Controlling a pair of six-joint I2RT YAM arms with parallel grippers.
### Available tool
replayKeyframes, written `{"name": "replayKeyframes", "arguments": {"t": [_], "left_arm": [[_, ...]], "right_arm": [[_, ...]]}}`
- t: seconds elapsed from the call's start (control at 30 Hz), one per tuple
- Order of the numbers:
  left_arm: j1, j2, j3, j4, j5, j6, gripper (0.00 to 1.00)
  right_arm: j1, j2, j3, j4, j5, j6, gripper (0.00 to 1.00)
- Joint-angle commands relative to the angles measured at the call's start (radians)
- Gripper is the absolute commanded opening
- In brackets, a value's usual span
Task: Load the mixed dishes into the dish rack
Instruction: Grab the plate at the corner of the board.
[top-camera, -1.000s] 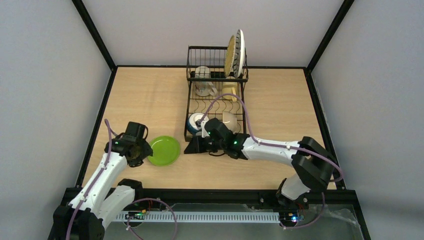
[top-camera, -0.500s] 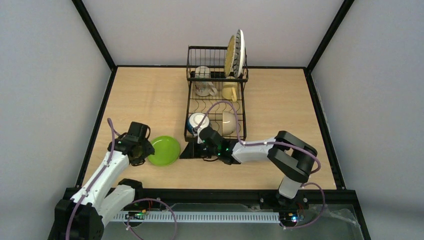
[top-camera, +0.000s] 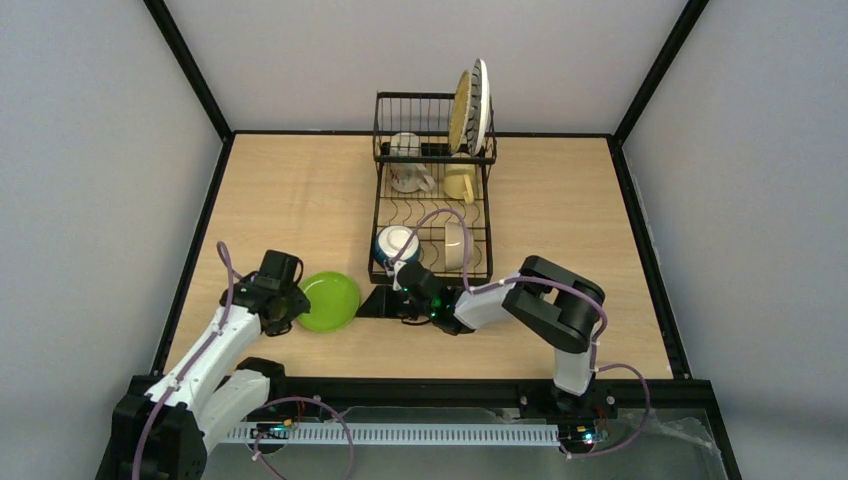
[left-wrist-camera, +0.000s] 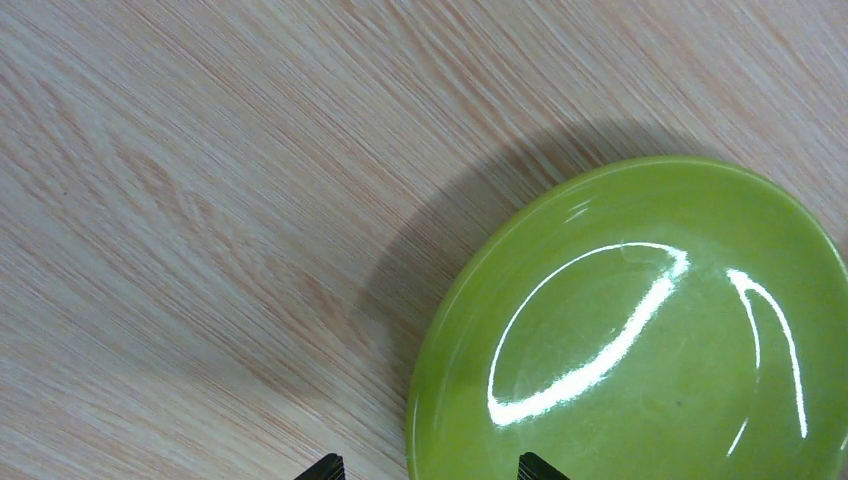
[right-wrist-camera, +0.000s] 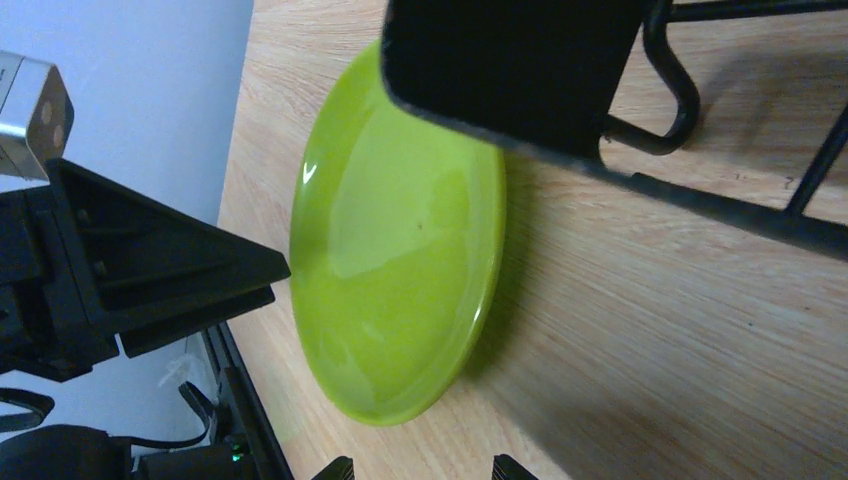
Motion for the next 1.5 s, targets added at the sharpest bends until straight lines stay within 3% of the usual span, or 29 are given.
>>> {"name": "replayKeyframes", "arguments": {"t": [0.0, 0.47, 1.2, 1.37, 1.47], "left_arm": [[-0.005, -0.005, -0.023, 0.032, -0.023, -0.015, 0.99], [-0.005, -0.006, -0.05, 0.008, -0.004, -0.018, 0.99], [-0.024, -0.041, -0.092, -0.017, 0.007, -0.025, 0.99], [-0.028, -0.036, -0.091, -0.016, 0.006, -0.02, 0.99], [-0.029, -0.035, -0.091, -0.015, 0.006, -0.019, 0.99]], "right_arm": [[0.009, 0.045, -0.006, 0.102, 0.045, 0.001, 0.8], [0.008, 0.159, 0.06, 0.136, 0.047, -0.003, 0.83], [0.056, 0.269, 0.18, -0.007, 0.128, -0.032, 0.83], [0.065, 0.313, 0.253, -0.116, 0.15, -0.026, 0.78], [0.069, 0.322, 0.276, -0.171, 0.179, -0.016, 0.66]]}}
